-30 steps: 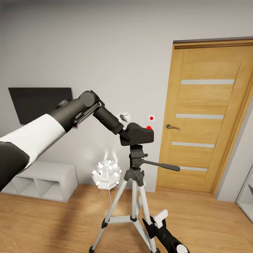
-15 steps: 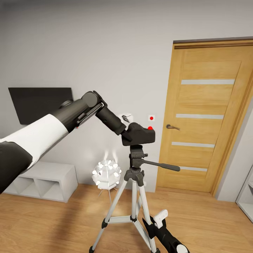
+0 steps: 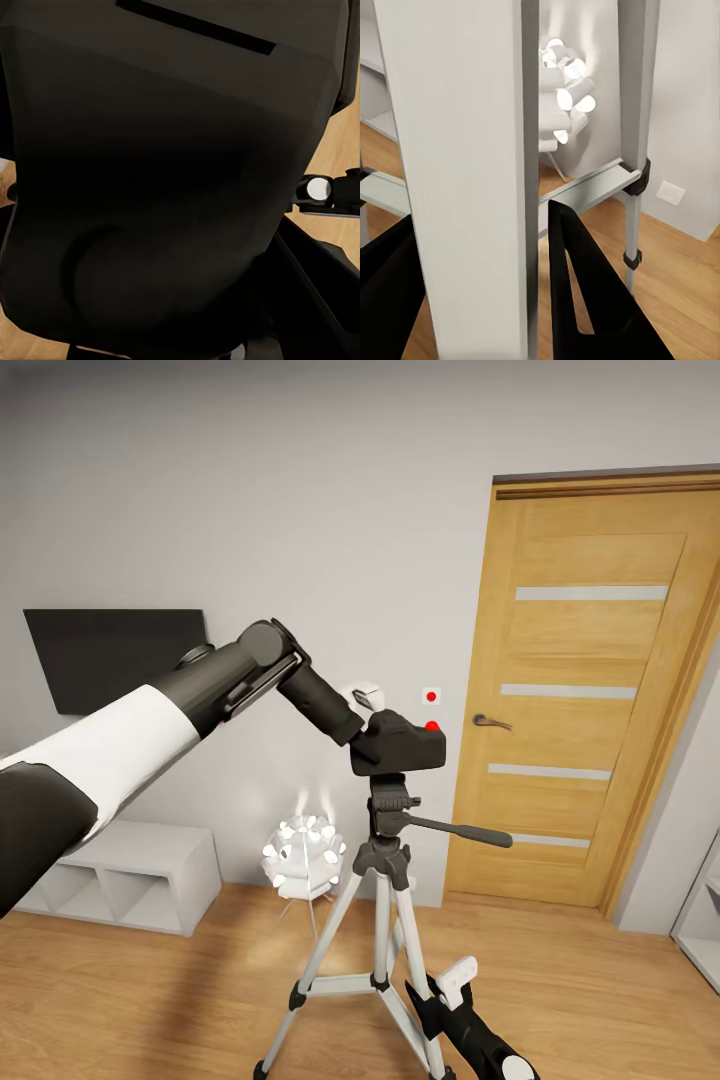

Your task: Attach the digital camera to the camera tripod in the bedroom.

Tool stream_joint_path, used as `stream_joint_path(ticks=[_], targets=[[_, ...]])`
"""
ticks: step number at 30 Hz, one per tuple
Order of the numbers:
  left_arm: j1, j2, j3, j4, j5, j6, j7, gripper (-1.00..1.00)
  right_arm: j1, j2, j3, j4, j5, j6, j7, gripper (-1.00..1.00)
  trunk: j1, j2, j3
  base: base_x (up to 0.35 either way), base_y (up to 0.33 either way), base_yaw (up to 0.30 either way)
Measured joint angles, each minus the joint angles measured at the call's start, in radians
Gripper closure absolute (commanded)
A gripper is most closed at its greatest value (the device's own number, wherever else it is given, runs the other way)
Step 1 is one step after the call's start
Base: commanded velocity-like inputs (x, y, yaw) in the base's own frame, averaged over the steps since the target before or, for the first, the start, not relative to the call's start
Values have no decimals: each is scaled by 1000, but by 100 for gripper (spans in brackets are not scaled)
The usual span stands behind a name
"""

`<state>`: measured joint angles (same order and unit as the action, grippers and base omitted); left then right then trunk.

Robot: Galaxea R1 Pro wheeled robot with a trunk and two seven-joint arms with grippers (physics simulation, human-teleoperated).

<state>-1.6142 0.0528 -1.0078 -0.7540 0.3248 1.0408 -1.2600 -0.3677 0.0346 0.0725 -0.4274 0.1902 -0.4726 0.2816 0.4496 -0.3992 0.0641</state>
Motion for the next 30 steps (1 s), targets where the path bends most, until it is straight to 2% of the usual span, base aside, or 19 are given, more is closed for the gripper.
stream_joint_path(ticks=[23,25,30], targets=[[1,5,-2,6,-1,0,5,100,0,-1,0,0,2,-1,0,100,0,0,0,0,0,0],[5,1,-1,86,-10,-5,15,100,0,0,0,0,1,-1,1,100,0,0,0,0,0,0],[6,-2,0,106,0,0,15,100,0,-1,0,0,2,-1,1,100,0,0,0,0,0,0]])
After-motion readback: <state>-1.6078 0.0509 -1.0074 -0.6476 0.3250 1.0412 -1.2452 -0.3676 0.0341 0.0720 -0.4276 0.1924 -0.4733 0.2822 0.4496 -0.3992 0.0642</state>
